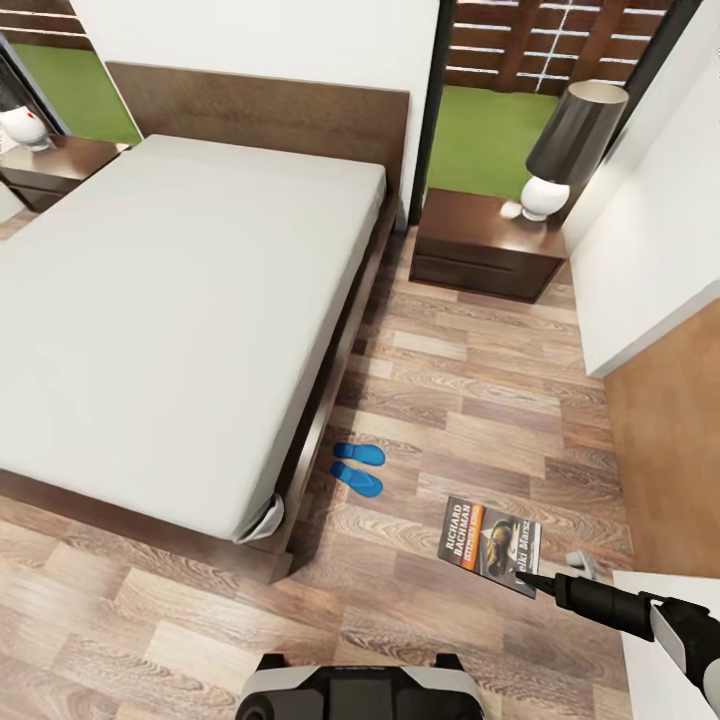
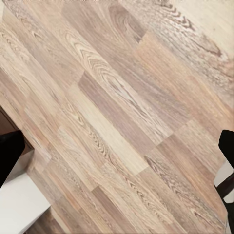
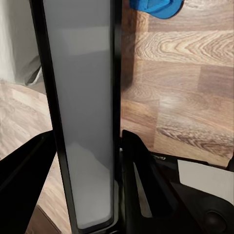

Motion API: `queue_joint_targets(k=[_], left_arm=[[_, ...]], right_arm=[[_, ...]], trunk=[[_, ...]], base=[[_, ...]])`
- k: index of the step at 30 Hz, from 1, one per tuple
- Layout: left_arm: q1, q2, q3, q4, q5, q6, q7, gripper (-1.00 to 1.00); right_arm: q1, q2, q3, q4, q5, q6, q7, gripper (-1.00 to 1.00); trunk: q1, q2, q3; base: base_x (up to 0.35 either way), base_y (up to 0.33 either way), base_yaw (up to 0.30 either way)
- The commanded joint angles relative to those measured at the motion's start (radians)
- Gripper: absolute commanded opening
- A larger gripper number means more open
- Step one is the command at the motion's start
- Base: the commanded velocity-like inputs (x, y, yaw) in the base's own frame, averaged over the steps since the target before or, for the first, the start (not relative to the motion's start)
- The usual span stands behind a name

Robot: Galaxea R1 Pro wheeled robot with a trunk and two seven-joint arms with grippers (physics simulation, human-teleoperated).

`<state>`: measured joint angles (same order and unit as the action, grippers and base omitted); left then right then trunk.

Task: In the bedroom, move the book from the bed onto either nightstand, and place the two sandals side by side next to the bed.

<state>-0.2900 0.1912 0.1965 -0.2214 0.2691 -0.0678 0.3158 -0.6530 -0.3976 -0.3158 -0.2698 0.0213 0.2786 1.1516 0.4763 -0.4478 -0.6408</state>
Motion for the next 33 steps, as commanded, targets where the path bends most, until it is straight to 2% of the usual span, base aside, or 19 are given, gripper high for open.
queue_joint_targets(k=[1, 26, 33], left_arm=[[0.000, 0.000, -0.004, 0.001, 0.011, -0.005, 0.002, 1.00], [0.002, -0.022, -0.005, 0.001, 0.010, -0.008, 0.002, 1.00], [0.002, -0.024, -0.004, 0.000, 0.011, -0.004, 0.004, 1.00]], right_arm=[[0.000, 0.000, -0.006, 0.000, 0.003, 0.011, 0.010, -1.00], [0.000, -0.003, -0.006, 0.001, 0.003, 0.011, 0.033, -1.00], [0.023, -0.003, -0.007, 0.003, 0.003, 0.010, 0.027, -1.00]], trunk=[[0.001, -0.001, 0.001], [0.001, -0.001, 0.042], [0.001, -0.001, 0.054]], base=[[0.000, 0.000, 0.000], [0.000, 0.000, 0.000], [0.000, 0.000, 0.000]])
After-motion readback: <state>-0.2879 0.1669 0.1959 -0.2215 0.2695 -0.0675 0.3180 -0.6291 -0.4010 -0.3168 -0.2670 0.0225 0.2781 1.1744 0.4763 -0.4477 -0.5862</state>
